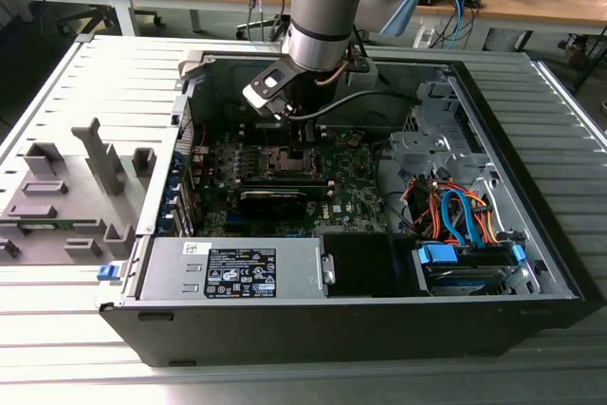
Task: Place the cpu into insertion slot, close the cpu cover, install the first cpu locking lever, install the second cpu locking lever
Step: 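Close the cpu cover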
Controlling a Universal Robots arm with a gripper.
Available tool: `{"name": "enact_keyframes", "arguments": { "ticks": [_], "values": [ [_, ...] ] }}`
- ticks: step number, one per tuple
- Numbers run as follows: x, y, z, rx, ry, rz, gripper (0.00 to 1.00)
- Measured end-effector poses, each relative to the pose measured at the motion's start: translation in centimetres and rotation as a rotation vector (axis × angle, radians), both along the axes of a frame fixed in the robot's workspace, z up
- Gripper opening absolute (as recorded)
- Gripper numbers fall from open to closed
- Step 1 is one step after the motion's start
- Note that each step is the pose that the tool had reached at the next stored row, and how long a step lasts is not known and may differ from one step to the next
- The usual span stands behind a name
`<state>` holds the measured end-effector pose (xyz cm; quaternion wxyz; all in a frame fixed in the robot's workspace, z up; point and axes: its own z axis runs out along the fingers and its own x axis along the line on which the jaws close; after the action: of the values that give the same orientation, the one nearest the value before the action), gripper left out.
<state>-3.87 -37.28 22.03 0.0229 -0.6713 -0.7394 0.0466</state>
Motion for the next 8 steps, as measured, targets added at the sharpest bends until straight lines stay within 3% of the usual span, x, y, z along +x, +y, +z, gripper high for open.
{"name": "enact_keyframes", "arguments": {
  "ticks": [8],
  "values": [
    [-0.77, 0.00, -0.26, -0.0001, 0.0001, 0.000, 0.11]
  ]
}}
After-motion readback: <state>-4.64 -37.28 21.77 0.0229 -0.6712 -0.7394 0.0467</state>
